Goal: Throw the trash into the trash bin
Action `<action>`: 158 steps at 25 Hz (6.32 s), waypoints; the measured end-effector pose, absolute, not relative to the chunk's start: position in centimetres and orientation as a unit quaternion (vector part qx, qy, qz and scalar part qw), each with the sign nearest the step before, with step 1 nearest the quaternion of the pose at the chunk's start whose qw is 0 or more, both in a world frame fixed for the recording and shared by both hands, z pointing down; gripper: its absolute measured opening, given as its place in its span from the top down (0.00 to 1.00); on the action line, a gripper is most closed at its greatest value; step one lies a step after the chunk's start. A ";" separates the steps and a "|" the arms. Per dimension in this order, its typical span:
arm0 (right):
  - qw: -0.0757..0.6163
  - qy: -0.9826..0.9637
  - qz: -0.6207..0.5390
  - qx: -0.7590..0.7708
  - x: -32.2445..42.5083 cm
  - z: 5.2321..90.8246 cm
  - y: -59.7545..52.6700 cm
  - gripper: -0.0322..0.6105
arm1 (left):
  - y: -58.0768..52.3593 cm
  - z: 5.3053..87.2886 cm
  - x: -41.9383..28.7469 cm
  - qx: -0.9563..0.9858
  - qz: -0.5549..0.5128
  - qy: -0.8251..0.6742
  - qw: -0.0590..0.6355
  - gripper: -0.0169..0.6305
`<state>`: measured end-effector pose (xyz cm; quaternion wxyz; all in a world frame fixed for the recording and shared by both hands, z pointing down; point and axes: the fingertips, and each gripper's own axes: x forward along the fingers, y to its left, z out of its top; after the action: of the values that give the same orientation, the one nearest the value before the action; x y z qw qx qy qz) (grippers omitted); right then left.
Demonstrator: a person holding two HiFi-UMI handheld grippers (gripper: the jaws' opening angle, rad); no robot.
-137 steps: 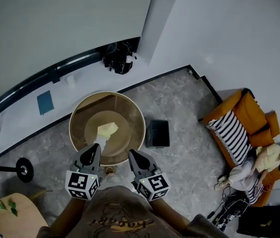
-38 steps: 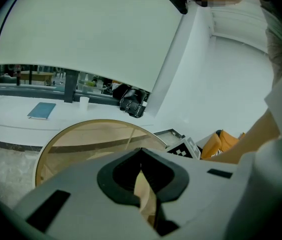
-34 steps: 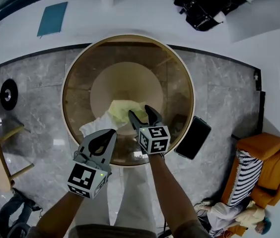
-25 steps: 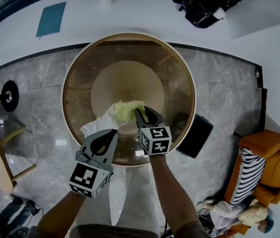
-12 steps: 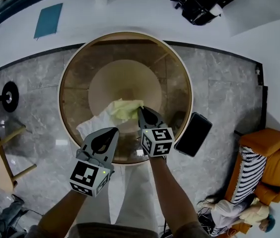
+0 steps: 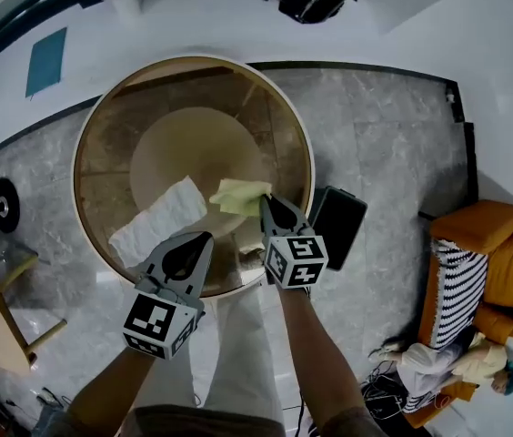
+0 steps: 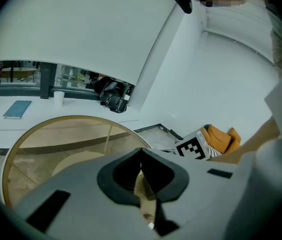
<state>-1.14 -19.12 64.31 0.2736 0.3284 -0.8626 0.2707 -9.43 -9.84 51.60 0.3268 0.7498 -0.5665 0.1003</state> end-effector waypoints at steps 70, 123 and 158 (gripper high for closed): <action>0.279 -0.718 0.348 0.534 30.6 70.7 -18.0 0.92 | -16.1 55.0 13.6 0.829 0.171 -0.404 0.348 0.95; 0.395 -0.874 0.220 0.177 -17.8 66.1 -5.4 0.46 | 1.3 50.0 -20.8 0.679 0.038 -0.638 0.362 0.95; 0.398 -0.847 0.247 0.252 -12.7 69.3 -8.7 0.92 | -1.5 53.7 -17.5 0.684 0.046 -0.606 0.404 0.95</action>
<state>-12.66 -8.69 69.33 0.3977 0.2516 -0.8471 0.2471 -17.54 -1.50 53.69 0.4038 0.6840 -0.6058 0.0458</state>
